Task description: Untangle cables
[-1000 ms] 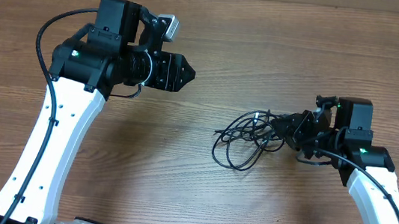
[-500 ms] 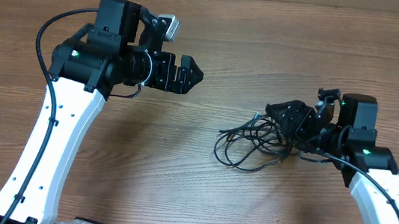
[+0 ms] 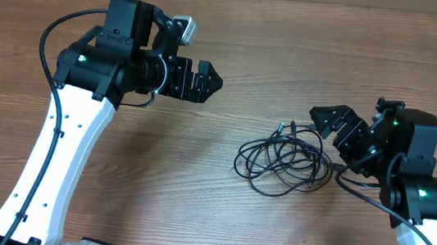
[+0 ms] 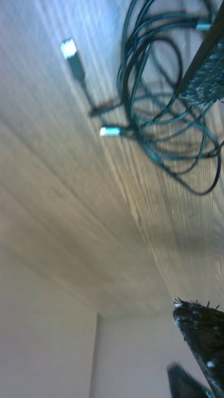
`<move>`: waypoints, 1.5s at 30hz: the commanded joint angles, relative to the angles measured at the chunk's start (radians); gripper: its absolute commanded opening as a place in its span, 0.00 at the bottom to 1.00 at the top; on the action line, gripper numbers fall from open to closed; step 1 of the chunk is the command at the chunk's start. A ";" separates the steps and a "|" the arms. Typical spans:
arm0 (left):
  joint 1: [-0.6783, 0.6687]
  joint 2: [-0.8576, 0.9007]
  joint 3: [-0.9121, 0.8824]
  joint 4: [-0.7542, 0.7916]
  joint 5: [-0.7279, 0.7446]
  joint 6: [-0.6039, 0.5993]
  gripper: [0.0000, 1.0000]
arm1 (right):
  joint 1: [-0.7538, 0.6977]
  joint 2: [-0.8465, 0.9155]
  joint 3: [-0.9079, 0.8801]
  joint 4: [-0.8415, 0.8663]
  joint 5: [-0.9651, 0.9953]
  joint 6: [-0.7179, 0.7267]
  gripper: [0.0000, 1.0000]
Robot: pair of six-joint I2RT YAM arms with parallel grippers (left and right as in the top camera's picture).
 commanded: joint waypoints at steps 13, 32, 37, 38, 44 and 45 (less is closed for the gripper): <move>-0.249 0.015 0.014 0.025 -0.179 0.007 1.00 | 0.000 -0.053 0.020 -0.069 0.021 0.052 1.00; -0.420 0.349 0.014 0.167 -0.119 0.095 0.69 | 0.000 -0.054 0.020 -0.290 0.239 0.053 1.00; -0.426 0.351 0.015 0.134 -0.060 0.304 0.73 | 0.000 -0.054 0.020 -0.324 0.307 0.053 1.00; -0.426 0.351 0.015 0.126 -0.056 0.343 0.76 | 0.000 -0.054 0.020 -0.327 0.309 0.053 1.00; -0.452 0.392 0.007 0.108 -0.060 0.435 0.75 | 0.000 -0.054 0.020 -0.328 0.307 0.053 1.00; -0.464 0.412 0.001 0.109 -0.060 0.434 0.75 | 0.000 -0.054 0.020 -0.328 0.298 0.053 1.00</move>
